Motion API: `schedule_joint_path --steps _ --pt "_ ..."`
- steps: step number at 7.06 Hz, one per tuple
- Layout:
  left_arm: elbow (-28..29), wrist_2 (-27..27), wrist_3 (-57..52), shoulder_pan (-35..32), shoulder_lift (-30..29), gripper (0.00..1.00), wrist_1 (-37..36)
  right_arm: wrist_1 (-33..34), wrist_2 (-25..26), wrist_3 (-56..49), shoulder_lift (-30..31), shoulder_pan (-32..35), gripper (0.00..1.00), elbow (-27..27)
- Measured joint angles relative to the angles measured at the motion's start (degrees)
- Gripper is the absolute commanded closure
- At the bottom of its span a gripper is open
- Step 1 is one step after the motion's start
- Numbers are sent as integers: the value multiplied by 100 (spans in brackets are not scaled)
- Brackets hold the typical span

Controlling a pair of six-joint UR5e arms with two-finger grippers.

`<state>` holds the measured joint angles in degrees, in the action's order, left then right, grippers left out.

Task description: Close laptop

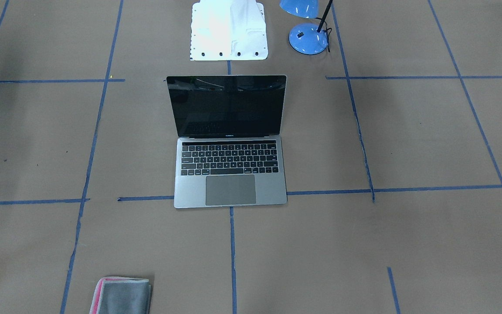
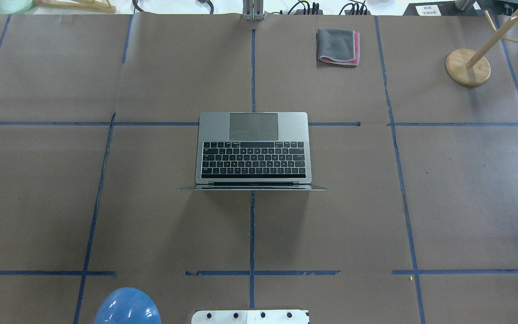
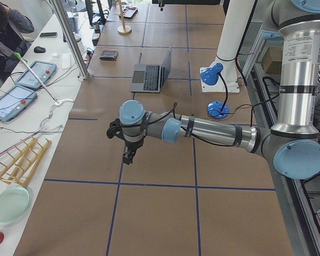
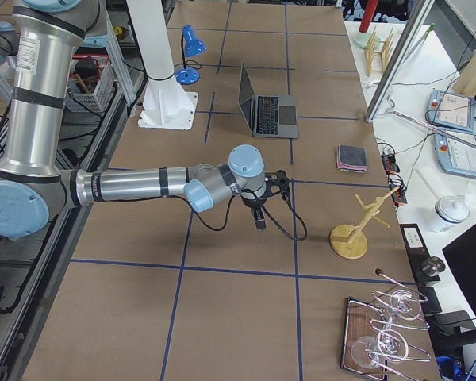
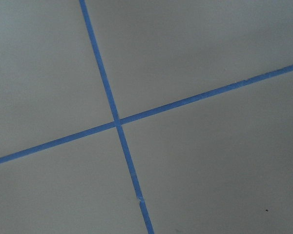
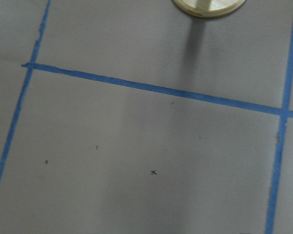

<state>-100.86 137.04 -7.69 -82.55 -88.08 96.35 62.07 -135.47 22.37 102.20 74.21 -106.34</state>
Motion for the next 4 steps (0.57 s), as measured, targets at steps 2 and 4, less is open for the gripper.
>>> schedule_joint_path --steps 2,4 --pt "-106 41 715 479 30 0 347 -1047 5 1342 8 -631 0 6" --pt "-148 35 2384 1115 193 0 1638 -2029 36 2510 10 -1186 0 3"
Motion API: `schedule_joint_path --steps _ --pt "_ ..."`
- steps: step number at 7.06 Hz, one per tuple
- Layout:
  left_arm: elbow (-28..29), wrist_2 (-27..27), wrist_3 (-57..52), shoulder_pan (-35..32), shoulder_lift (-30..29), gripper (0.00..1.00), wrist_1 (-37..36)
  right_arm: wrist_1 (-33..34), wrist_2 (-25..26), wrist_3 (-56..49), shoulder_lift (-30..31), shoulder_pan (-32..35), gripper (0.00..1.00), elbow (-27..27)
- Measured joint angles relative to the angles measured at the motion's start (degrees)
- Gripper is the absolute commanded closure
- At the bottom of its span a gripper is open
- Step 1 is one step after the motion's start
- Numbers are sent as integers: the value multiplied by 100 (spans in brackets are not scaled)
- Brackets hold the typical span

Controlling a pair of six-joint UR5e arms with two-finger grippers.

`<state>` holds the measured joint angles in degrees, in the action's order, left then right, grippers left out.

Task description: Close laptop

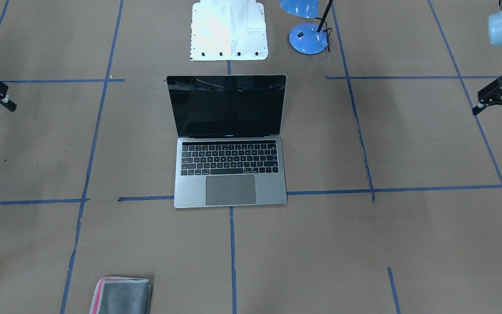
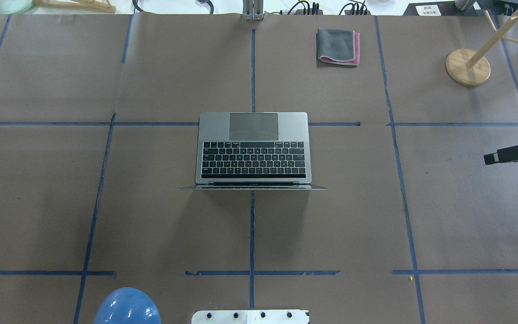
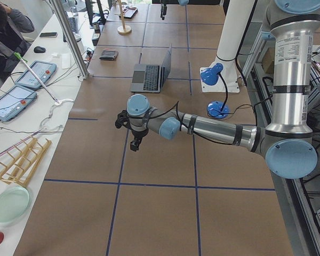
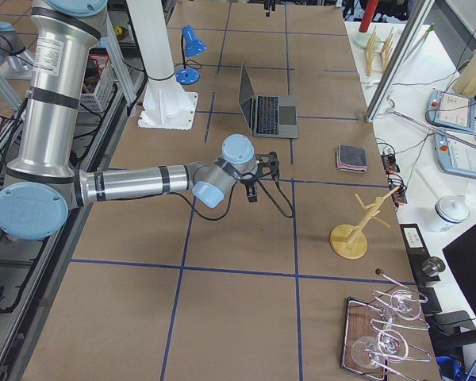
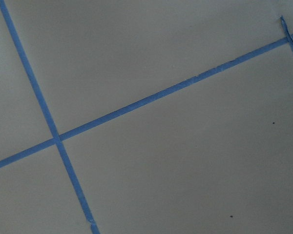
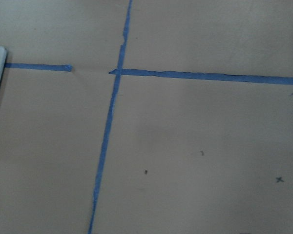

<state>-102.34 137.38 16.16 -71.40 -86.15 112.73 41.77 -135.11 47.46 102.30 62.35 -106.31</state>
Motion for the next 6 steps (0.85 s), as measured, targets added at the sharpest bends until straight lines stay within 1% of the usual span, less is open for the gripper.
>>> schedule_joint_path --steps 2,3,4,5,6 --pt "-4 -49 2302 762 150 0 1791 -911 91 1064 0 -489 0 -9" --pt "-14 -69 3025 1006 187 0 2367 -1362 263 1609 -1 -782 0 -16" --pt "-31 -97 3505 1170 196 1 2751 -1726 542 2106 -9 -1112 1 -51" --pt "-95 -251 4037 1416 188 1 3115 -1958 1002 2627 -21 -1546 1 -188" --pt "-268 -651 4703 1797 167 2 3384 -2050 1573 3119 -27 -2033 3 -419"
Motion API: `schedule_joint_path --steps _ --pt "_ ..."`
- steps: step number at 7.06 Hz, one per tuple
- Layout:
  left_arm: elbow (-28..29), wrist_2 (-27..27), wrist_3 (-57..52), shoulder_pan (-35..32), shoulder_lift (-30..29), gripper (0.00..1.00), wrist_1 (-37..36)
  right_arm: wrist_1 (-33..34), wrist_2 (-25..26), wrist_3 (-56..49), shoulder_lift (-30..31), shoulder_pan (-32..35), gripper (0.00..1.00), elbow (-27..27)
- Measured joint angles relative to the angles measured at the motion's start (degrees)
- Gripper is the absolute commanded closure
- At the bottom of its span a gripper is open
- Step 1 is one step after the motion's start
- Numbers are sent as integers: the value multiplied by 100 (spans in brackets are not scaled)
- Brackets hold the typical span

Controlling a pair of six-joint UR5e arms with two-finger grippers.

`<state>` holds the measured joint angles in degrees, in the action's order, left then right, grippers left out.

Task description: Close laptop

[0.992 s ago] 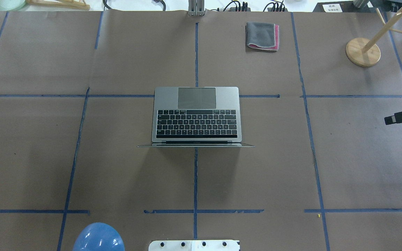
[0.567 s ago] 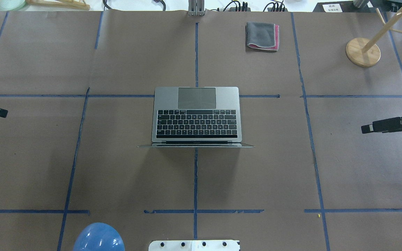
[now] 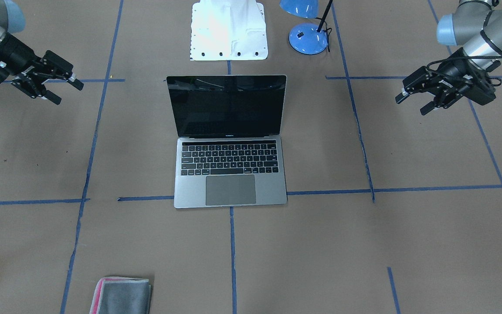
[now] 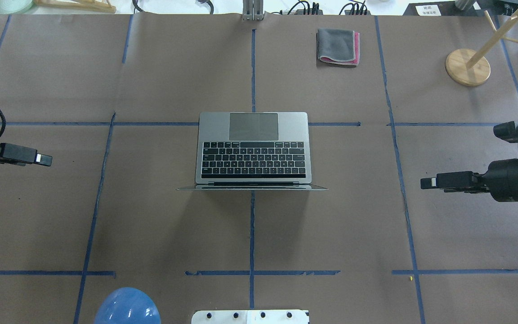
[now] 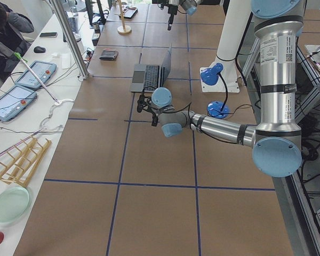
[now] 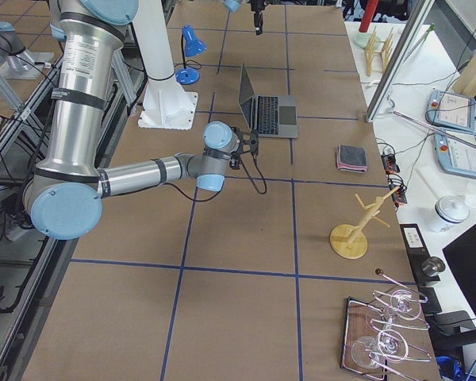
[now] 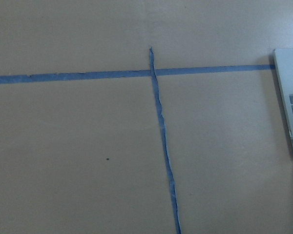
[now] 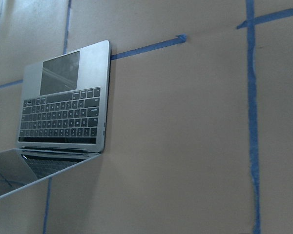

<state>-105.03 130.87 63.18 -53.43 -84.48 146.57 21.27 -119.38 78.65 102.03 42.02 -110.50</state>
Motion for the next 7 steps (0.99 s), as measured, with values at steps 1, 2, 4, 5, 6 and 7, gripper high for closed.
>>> schedule_joint_path --steps 1,2,4,5,6,7 --pt "-237 -541 598 449 -15 2 110 -31 605 385 0 -478 3 -212" --pt "-444 -1063 1039 896 -26 2 151 -40 1203 666 0 -944 11 -385" --pt "-654 -1840 1457 1650 -127 2 171 -44 2138 902 1 -1721 28 -603" --pt "-686 -2252 1495 2093 -180 2 176 -44 2540 921 1 -2093 32 -649" --pt "-700 -2644 1493 2547 -205 4 176 -44 2977 913 3 -2494 38 -666" --pt "-704 -2901 1485 2893 -223 32 173 -44 3410 887 6 -2894 57 -671"
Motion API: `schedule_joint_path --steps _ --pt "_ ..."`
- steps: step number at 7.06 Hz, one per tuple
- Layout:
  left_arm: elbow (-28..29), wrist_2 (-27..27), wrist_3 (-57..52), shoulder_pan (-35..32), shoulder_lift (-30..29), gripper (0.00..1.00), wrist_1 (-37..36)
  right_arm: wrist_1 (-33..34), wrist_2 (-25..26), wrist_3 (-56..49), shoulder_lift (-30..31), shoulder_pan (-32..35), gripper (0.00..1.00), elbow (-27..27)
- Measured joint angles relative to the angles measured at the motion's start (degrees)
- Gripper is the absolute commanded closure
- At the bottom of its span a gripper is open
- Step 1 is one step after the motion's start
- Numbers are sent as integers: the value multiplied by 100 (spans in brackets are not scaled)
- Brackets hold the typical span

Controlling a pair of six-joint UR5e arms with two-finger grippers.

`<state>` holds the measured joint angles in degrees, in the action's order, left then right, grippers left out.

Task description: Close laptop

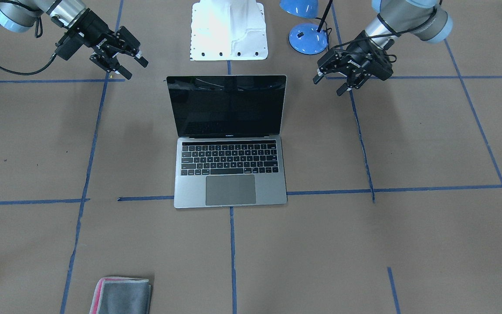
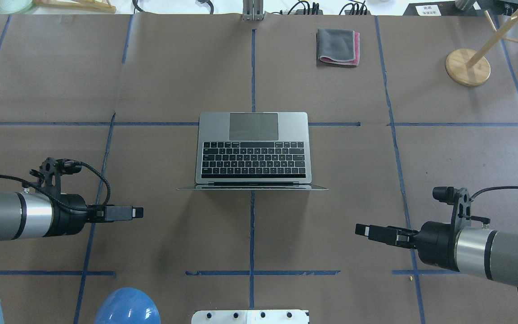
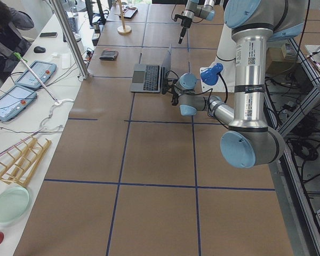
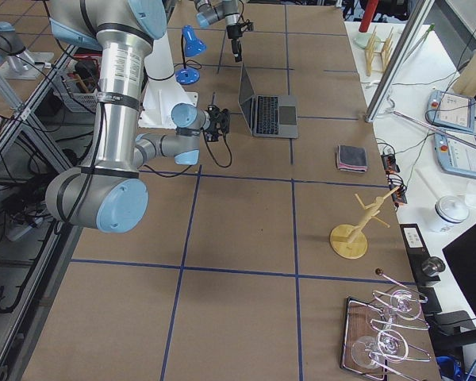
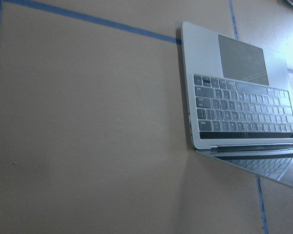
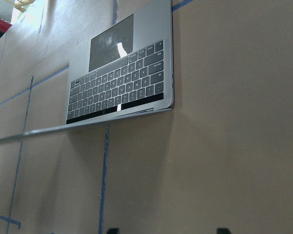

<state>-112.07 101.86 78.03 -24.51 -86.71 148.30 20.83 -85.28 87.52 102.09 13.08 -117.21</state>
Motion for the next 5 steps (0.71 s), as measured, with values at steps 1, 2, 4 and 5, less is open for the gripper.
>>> schedule_joint_path --steps 1,2,4,5 --pt "0 -163 -3 234 -51 63 -4 0 398 -15 -6 -345 76 -6" --pt "0 -272 13 371 -166 87 -15 8 742 -21 -68 -592 88 -16" --pt "3 -326 57 443 -516 99 -46 275 1231 -20 -523 -753 98 -23" --pt "12 -324 83 447 -670 100 -57 428 1367 -20 -766 -766 99 -10"
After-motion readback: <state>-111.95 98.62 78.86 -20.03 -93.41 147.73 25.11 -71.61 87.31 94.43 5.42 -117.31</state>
